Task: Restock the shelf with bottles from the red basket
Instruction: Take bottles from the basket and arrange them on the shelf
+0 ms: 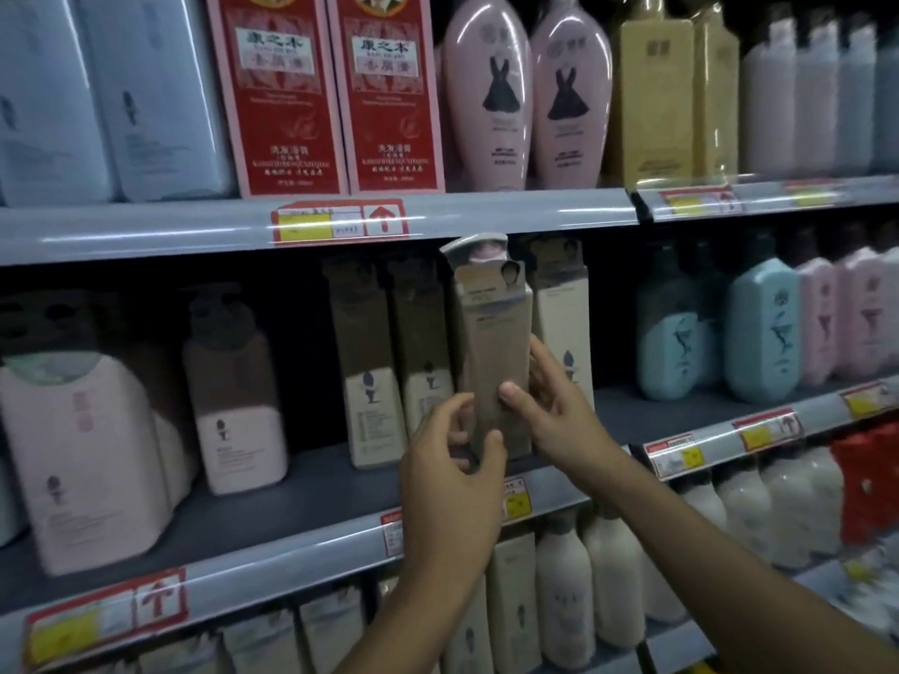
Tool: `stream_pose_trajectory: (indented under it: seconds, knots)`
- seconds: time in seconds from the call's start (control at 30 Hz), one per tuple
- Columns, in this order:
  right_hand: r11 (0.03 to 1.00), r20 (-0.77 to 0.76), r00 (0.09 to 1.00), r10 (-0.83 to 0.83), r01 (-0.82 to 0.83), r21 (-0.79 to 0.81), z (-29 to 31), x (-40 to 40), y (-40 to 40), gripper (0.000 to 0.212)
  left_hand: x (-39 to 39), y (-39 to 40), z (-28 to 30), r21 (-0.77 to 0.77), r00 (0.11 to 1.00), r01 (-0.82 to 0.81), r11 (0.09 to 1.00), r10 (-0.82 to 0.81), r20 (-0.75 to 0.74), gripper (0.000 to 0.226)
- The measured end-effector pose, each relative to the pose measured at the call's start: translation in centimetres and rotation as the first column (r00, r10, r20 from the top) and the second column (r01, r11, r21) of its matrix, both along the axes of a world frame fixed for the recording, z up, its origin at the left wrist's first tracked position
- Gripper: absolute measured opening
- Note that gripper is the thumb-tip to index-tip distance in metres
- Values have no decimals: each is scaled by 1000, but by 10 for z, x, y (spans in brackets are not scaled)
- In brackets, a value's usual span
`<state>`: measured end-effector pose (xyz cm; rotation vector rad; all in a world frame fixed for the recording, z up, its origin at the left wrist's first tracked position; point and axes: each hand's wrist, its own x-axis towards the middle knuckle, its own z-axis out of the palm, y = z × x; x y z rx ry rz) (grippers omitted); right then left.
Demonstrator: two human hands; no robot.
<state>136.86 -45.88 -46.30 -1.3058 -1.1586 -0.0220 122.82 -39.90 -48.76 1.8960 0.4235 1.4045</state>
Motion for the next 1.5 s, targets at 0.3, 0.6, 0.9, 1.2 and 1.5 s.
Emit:
stream_pose_trajectory:
  seconds: [0.3,0.6,0.9,1.2,1.5]
  knots:
    - [995,42,994,-99,98,14,-4,-7,10,63,2,-8,2,-139,998,-22,990,14,-58,51]
    - [982,-9,982,-190,190,-3,6,-4,23,60,-7,-2,36,-142,999,36,989,-30,40,49]
    - [844,-46,843,-535,536,10,-6,-22,36,44,-22,-6,39,-127,999,41,991,-37,39,36]
    - [523,232,535,-812,844,-118,-21,-48,50,61,-43,-3,23,-178,999,31,983,-32,-6,35]
    - [499,322,512,-796,857,-128,-31,-42,45,57,-76,-12,12,-36,999,22,999,-23,-35,36]
